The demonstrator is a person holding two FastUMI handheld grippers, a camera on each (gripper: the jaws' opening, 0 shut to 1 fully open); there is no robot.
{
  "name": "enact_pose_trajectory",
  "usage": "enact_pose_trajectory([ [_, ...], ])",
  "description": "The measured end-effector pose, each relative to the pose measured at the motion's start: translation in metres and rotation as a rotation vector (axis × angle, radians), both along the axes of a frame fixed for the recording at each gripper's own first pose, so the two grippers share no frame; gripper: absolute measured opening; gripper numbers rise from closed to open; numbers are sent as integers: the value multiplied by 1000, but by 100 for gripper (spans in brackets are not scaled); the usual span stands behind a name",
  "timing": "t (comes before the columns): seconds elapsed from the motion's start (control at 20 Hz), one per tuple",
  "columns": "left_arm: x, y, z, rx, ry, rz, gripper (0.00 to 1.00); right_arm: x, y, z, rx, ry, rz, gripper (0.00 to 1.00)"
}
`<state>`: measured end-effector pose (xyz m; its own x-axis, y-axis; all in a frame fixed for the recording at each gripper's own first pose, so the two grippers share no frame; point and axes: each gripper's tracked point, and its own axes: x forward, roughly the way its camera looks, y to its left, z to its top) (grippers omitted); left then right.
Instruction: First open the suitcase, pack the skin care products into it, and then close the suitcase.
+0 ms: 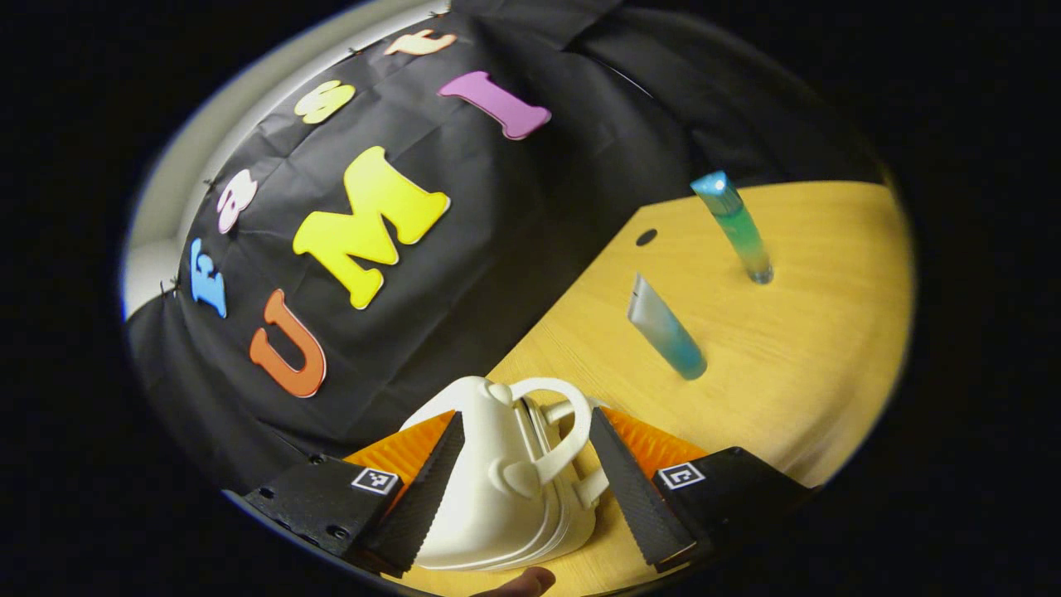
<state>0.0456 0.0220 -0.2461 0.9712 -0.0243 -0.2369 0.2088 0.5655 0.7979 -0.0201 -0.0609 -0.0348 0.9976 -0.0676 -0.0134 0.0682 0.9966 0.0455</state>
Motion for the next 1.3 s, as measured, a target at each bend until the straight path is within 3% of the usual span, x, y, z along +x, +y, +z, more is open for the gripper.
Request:
enact_pose_trajectory([
  [0.35,33,26,-40,356,140,53,93,-10,-5,0,-3,-10,24,80],
  [0.4,32,28,-42,398,151,63,87,-10,-4,-1,-5,-8,27,79],
  [0.45,35,23,-38,410,136,50,69,-11,-5,0,-9,-9,28,79],
  [0.5,36,20,-38,411,127,30,60,-11,-6,-1,-12,-11,28,80],
  [0.55,37,19,-41,415,135,26,39,-11,-5,0,-16,-9,30,80],
  [0.65,35,18,-45,442,156,24,26,-10,-2,0,-19,-8,35,80],
  [0.85,34,19,-45,462,199,29,18,-8,5,3,-23,-12,44,80],
  [1.15,28,16,-35,332,287,-5,4,-7,10,7,-18,-20,35,80],
  [1.3,22,17,-9,217,274,23,3,-4,16,9,0,-17,34,80],
])
